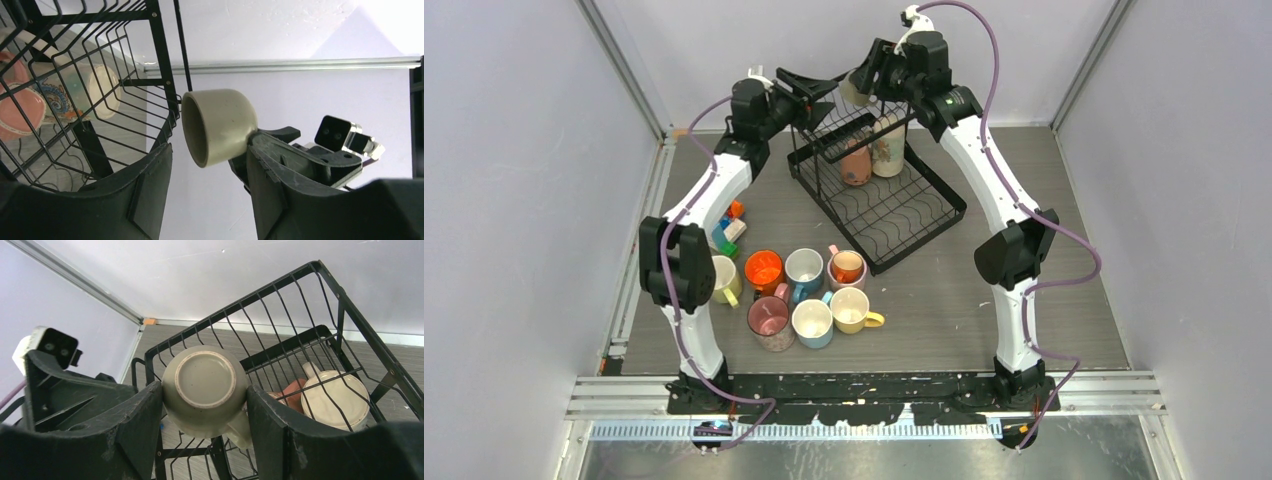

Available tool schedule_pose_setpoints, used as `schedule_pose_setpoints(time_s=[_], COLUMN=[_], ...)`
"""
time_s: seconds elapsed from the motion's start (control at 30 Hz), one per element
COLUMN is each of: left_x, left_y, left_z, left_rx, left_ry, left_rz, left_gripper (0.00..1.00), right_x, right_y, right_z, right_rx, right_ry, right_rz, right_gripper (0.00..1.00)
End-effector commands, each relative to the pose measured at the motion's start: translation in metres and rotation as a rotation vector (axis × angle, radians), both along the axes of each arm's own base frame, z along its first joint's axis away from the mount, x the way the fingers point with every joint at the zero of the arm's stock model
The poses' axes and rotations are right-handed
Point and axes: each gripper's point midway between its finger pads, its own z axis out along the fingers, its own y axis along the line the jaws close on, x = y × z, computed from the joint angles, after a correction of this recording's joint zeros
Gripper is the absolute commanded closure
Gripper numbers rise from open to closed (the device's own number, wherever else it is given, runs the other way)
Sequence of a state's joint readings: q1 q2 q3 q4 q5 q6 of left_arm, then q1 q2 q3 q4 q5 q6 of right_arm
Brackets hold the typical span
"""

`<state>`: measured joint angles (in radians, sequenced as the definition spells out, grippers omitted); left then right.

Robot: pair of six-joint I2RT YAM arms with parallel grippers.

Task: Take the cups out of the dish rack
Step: Unload the cup from the dish rack, then place the cup into the cup.

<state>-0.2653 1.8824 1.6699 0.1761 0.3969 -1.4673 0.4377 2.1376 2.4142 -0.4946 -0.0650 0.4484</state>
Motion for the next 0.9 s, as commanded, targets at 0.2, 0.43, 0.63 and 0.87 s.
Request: schedule_pose_setpoints(time_s=[0.2, 0.43, 0.63, 0.87], left_x=[0.012, 0.015, 0.011, 0.003], left_y=[-0.002, -0.006, -0.009, -0.008], left_z=[0.046, 0.046, 0.057, 0.077], left_rx=[-0.136, -0.206, -0.268, -0.339], left_ry=[-0.109, -0.096, -0.097, -0.109], left_rz=[-0.021, -0.037, -0.055, -0.076], left_gripper=[0.47, 0.50, 0.55, 0.60], right_x=[-0.026, -0.022, -0.018, -0.014], right_y=[-0.002, 0.001, 0.006, 0.006], right_z=[0.093, 0.091, 0.086, 0.086], right_rx=[0.146, 0.219, 0.274, 0.367], right_ry=[-0.170, -0.146, -0.124, -0.103], right_rz=[0.025, 0.034, 0.054, 0.079], right_gripper=[0.59, 0.60, 0.60, 0.60])
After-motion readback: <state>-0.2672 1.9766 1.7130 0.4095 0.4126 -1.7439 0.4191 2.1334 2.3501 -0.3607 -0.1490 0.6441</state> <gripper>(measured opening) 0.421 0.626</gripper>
